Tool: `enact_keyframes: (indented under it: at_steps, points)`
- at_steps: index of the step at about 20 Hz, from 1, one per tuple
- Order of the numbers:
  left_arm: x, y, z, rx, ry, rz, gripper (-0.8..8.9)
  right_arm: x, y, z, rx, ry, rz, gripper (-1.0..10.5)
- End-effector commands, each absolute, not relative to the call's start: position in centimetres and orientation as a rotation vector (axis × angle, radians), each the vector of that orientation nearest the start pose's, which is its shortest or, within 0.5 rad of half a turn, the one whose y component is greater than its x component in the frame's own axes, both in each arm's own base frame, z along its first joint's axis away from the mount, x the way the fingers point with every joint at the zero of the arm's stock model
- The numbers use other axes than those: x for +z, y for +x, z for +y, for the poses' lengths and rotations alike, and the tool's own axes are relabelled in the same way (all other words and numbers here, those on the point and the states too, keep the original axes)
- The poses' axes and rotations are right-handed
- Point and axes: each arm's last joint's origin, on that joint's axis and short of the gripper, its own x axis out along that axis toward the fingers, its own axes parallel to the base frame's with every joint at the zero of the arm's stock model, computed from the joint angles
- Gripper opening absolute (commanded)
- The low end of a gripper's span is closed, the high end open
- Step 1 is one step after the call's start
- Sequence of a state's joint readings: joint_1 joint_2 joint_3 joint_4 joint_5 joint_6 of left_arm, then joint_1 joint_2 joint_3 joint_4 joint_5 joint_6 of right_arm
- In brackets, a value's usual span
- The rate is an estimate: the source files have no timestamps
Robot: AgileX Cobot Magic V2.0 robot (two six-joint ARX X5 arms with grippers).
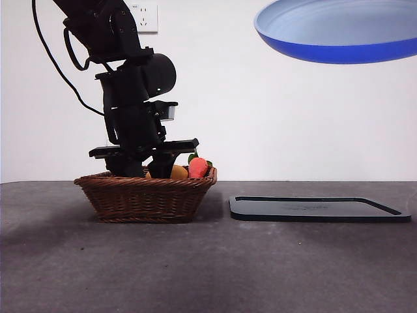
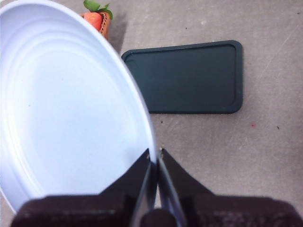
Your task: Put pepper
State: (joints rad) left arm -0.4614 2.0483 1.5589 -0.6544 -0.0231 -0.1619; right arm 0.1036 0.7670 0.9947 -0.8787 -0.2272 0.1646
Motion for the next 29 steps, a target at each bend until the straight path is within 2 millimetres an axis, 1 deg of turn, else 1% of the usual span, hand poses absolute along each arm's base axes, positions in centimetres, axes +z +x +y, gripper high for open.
enact_keyframes:
  at_steps: [1,5,7,9,12,14,16,18,19,22,25,27,29]
  points:
    - [20.3,38.0,-19.0,-0.299,0.119,1.119,0.99,34.9,13.4,2.1,0.271,0.200,0.655,0.1]
    - [24.3,37.0,-18.5,-0.316,0.091,1.025,0.99,34.2,14.7,2.2,0.267,0.204,0.712,0.1]
    - [26.9,36.0,-18.0,-0.330,0.074,0.968,0.99,33.6,15.9,2.3,0.263,0.206,0.751,0.1]
    - [29.6,34.4,-17.8,-0.391,0.043,0.923,0.99,32.8,17.5,2.5,0.259,0.209,0.789,0.1]
    - [33.6,31.2,-17.7,-0.556,-0.017,0.873,0.99,31.1,20.5,2.9,0.249,0.222,0.856,0.1]
    - [35.5,29.1,-18.3,-0.661,-0.028,0.842,0.99,29.7,22.6,3.2,0.282,0.265,0.901,0.1]
    - [36.6,27.1,-19.4,-0.744,-0.003,0.815,0.99,28.3,24.5,3.6,0.310,0.321,0.937,0.1]
    - [36.6,25.4,-21.1,-0.813,0.050,0.831,0.99,27.3,25.7,3.8,0.334,0.376,0.962,0.1]
    - [36.1,24.9,-22.0,-0.844,0.091,0.847,0.99,26.9,26.2,3.9,0.351,0.404,0.974,0.1]
    - [34.4,23.9,-25.0,-0.918,0.182,0.880,0.99,26.5,26.5,4.1,0.373,0.429,0.992,0.1]
    - [32.0,24.4,-27.1,-0.892,0.273,0.892,0.99,26.4,26.3,4.1,0.386,0.444,1.014,0.1]
    - [30.4,25.2,-28.2,-0.880,0.311,0.905,0.99,26.4,26.2,4.1,0.385,0.447,1.027,0.1]
    - [29.2,25.9,-28.9,-0.879,0.312,0.906,0.99,26.3,26.1,4.1,0.385,0.449,1.037,0.1]
